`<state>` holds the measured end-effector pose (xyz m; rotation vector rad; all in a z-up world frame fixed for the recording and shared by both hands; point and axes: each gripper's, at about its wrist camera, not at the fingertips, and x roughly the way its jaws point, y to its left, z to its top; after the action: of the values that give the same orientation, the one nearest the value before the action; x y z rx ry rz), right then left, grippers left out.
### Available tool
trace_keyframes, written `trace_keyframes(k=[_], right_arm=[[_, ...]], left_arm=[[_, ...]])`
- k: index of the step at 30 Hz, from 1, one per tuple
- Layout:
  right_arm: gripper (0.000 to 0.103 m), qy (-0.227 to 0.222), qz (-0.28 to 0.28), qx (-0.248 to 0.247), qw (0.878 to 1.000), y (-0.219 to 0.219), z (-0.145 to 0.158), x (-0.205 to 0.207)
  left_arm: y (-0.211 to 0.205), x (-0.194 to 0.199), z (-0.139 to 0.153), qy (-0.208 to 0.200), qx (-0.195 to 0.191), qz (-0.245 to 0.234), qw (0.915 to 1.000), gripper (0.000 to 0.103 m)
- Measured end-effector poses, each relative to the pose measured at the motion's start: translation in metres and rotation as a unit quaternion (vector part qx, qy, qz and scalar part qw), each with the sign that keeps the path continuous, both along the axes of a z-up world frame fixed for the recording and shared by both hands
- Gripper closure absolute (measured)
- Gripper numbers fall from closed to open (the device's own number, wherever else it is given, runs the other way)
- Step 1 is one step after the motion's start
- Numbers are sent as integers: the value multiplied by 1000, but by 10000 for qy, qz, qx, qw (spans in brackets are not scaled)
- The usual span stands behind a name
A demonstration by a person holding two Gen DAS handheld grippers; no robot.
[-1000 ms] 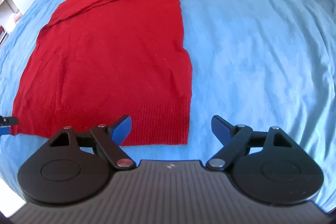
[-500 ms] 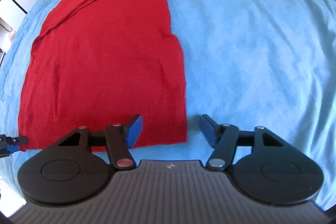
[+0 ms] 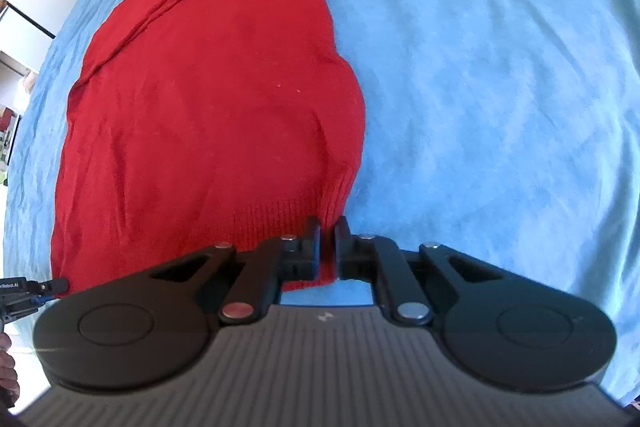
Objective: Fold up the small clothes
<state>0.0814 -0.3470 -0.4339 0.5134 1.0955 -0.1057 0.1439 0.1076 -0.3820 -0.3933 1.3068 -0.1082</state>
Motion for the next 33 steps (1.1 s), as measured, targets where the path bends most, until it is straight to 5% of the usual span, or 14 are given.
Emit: trace_keyframes(k=[12, 21, 26, 33], right_arm=[[84, -988, -430, 805, 9909, -26, 95, 29], [84, -1797, -717, 1184, 9739, -59, 155, 160], [84, -2007, -854, 1120, 9695, -69, 153, 261], [84, -1606, -1154, 935, 9758, -78, 77, 391]], left_arm=[[11, 29, 95, -694, -720, 414, 9941, 95], [2, 169, 140, -1683, -1154, 486, 9777, 95], [-13, 276, 129, -2066, -1048, 475, 9716, 95], [-55, 387, 51, -1848, -668, 282, 9801, 95]])
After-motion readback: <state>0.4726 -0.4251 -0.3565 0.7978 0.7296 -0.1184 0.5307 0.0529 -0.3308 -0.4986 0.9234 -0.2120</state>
